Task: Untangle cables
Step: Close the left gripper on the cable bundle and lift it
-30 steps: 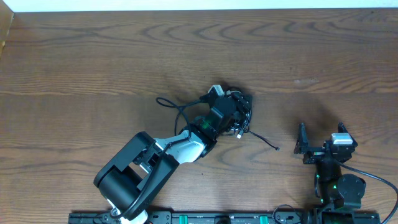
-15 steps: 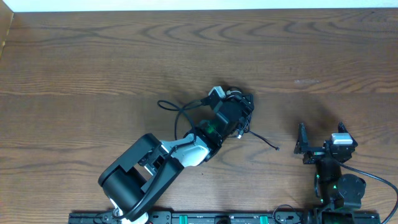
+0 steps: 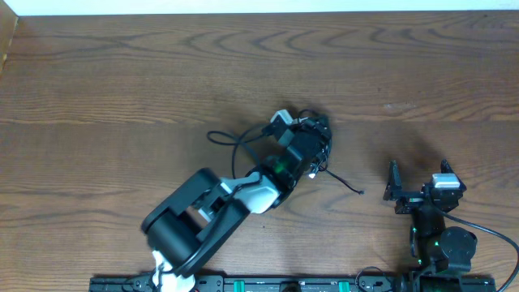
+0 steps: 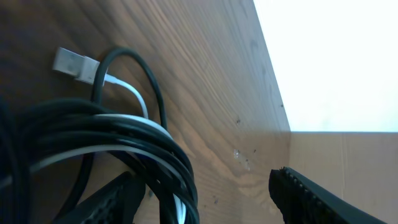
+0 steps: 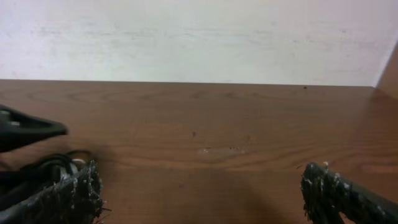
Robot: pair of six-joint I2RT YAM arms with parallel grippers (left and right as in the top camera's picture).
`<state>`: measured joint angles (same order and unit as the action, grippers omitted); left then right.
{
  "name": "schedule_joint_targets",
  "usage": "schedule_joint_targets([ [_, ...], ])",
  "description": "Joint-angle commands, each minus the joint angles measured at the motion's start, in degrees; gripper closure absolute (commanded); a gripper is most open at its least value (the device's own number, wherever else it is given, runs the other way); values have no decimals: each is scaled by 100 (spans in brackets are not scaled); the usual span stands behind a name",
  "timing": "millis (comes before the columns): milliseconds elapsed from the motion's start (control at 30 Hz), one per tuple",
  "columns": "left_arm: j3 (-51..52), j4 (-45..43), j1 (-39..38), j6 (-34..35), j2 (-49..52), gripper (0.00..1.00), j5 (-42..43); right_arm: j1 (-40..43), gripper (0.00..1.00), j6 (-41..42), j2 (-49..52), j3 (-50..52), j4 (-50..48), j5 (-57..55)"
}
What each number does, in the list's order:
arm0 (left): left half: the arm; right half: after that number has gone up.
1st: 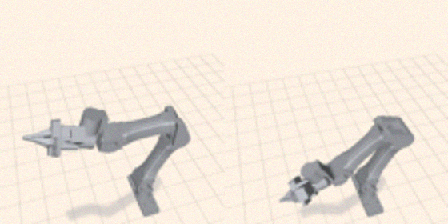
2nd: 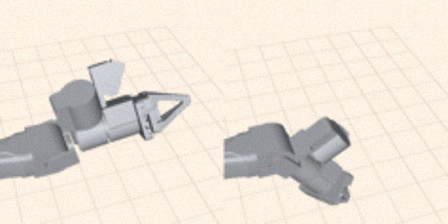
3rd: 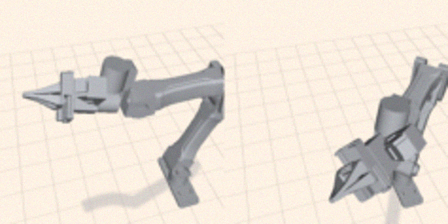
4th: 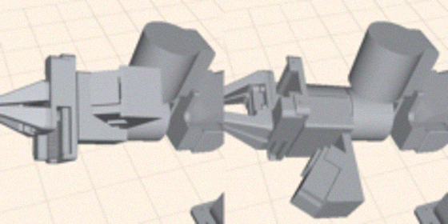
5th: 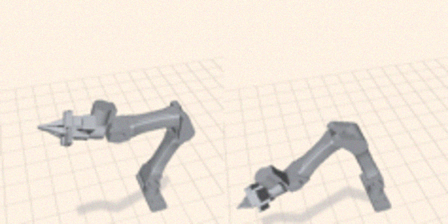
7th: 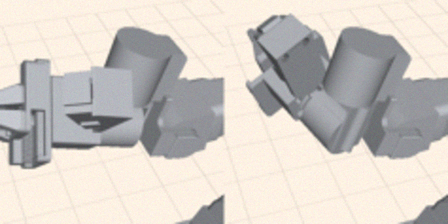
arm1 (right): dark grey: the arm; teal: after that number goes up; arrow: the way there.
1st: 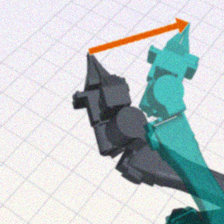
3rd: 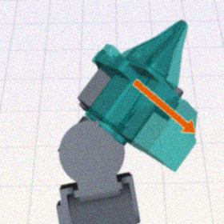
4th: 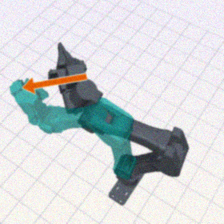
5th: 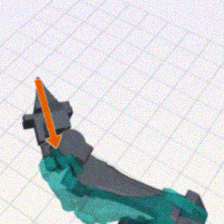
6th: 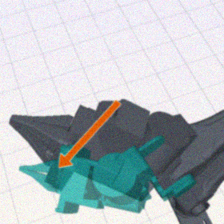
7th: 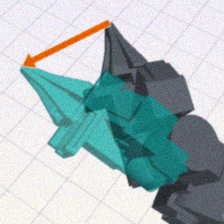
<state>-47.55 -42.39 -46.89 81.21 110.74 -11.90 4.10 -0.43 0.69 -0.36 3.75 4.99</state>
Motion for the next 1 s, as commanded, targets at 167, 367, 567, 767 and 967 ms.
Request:
schedule_joint_targets([
  [167, -745, -61, -33, 11, 866, 39, 531, -2, 1, 61, -31, 4, 28, -37],
  [367, -745, -63, -35, 11, 861, 39, 855, -2, 1, 61, -31, 4, 28, -37],
  [567, -745, -59, -44, -59, 863, 71, 741, -2, 1, 61, -31, 4, 28, -37],
  [767, -745, -769, -37, -518, 850, 92, 1080, -2, 1, 61, -31, 4, 28, -37],
  [967, -743, -903, 70, -984, 415, 92, 1598, -2, 1, 61, -31, 4, 28, -37],
])
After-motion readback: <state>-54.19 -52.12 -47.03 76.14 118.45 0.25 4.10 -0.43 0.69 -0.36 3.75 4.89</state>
